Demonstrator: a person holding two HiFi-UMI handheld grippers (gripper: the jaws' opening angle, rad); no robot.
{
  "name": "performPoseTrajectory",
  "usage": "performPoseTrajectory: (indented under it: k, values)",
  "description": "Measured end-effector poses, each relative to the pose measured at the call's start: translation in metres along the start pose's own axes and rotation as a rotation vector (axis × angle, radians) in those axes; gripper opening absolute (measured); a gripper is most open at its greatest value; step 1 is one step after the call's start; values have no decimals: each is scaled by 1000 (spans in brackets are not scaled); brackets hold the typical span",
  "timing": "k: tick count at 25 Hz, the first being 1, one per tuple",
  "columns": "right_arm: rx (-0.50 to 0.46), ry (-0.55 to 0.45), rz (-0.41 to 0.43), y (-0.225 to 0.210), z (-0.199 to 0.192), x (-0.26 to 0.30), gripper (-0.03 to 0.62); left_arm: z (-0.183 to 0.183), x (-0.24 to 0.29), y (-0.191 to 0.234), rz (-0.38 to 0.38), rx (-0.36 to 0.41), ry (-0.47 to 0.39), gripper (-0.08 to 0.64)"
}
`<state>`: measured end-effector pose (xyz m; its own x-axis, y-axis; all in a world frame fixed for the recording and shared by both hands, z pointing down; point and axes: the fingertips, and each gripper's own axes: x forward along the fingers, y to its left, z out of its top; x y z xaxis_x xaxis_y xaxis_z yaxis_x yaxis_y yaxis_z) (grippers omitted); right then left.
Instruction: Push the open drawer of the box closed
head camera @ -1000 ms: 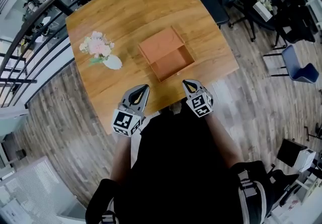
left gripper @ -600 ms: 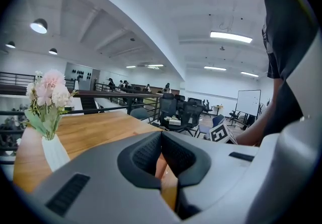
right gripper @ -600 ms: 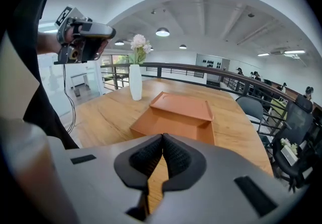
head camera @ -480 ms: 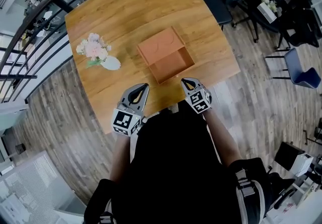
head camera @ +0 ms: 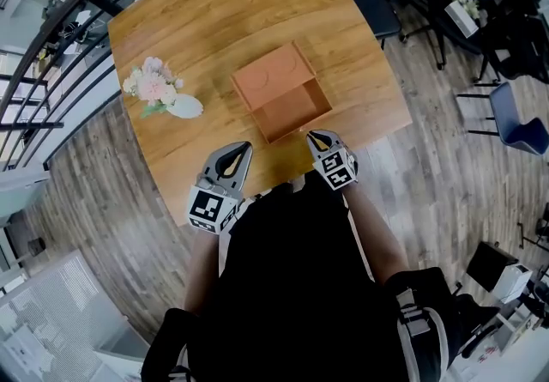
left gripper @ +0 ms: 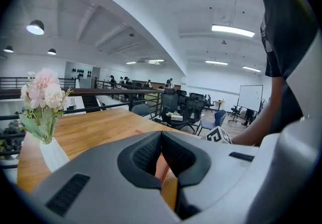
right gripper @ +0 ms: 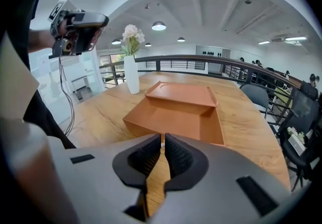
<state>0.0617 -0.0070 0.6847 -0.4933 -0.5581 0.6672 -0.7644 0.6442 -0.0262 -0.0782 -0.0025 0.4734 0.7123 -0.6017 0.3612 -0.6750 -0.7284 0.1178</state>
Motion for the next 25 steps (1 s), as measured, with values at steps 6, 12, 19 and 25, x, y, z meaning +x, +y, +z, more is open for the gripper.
performPoseTrajectory:
  k: [6, 12, 19, 25]
  values:
    - [13, 32, 16, -1, -9, 14, 49, -5, -2, 2, 5, -9, 14, 23]
    - [73, 64, 40, 2, -20, 31, 77, -12, -3, -2, -12, -14, 26, 23]
    - [114, 87, 32, -6, -28, 44, 97, -15, -1, -8, -29, -18, 42, 23]
    - [166, 108, 45, -5, -31, 53, 98, -15, 0, -5, -28, -17, 52, 23]
